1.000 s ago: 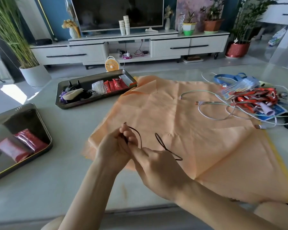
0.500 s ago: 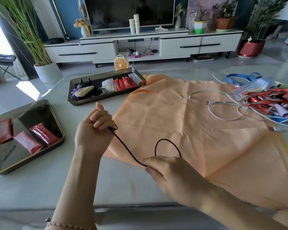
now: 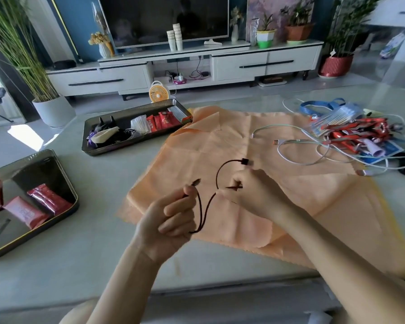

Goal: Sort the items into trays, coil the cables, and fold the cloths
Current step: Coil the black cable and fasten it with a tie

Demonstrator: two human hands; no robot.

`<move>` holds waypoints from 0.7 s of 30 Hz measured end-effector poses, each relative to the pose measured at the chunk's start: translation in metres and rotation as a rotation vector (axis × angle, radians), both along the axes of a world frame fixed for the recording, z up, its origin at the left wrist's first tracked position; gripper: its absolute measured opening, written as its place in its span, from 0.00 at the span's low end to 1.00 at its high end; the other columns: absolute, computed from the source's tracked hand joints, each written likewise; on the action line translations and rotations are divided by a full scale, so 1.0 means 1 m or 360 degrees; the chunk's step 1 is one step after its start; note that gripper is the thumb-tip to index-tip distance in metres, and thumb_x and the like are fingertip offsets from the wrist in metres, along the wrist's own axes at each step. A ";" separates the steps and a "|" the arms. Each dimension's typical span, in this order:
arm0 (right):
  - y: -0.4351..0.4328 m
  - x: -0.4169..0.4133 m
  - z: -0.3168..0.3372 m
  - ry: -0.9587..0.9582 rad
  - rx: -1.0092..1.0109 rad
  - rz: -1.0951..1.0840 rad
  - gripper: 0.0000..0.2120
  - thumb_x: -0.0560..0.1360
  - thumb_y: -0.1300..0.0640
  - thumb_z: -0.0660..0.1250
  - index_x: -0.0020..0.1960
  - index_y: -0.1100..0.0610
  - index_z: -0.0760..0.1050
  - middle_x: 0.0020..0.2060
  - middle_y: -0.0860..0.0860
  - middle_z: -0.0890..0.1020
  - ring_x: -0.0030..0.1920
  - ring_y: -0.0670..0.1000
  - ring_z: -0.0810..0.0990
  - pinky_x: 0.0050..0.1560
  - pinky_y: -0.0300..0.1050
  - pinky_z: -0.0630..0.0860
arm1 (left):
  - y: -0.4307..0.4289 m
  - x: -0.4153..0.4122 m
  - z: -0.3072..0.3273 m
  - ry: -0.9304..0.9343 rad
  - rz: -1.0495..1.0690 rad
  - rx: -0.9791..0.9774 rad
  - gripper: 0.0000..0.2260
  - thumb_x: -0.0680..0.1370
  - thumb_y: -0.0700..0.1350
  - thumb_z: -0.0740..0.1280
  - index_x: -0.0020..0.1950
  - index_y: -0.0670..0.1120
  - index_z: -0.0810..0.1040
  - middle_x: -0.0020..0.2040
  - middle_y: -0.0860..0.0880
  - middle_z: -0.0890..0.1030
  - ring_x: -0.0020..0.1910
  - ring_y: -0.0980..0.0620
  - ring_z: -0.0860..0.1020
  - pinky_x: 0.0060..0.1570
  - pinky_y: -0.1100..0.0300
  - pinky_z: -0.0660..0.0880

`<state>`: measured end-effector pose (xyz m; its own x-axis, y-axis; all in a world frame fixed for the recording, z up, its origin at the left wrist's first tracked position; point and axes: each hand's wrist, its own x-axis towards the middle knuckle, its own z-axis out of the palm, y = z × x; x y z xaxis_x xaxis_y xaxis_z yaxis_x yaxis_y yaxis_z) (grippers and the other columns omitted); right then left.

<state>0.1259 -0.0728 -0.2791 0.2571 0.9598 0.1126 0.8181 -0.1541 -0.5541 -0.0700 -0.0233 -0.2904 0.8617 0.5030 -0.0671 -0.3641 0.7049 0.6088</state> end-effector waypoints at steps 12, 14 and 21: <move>-0.019 -0.062 -0.003 -0.0434 0.0657 0.0346 0.12 0.78 0.56 0.58 0.42 0.60 0.75 0.32 0.52 0.80 0.27 0.54 0.77 0.28 0.44 0.73 | -0.009 0.035 -0.015 0.0772 0.0583 0.0130 0.14 0.81 0.40 0.56 0.40 0.40 0.77 0.30 0.46 0.80 0.28 0.52 0.79 0.26 0.64 0.74; -0.021 -0.067 -0.007 -0.0400 0.0661 0.0466 0.15 0.79 0.56 0.55 0.49 0.62 0.77 0.37 0.56 0.81 0.30 0.56 0.80 0.28 0.48 0.76 | -0.007 0.033 -0.010 0.0686 0.0611 0.0047 0.14 0.80 0.40 0.57 0.38 0.41 0.77 0.32 0.46 0.79 0.31 0.53 0.80 0.30 0.63 0.76; -0.035 -0.082 -0.022 -0.0364 0.0617 0.0784 0.18 0.76 0.61 0.63 0.65 0.63 0.73 0.35 0.54 0.80 0.31 0.53 0.78 0.29 0.43 0.74 | 0.009 0.014 0.012 0.0187 0.0773 -0.0197 0.15 0.81 0.42 0.52 0.34 0.47 0.66 0.25 0.53 0.65 0.23 0.58 0.68 0.26 0.69 0.69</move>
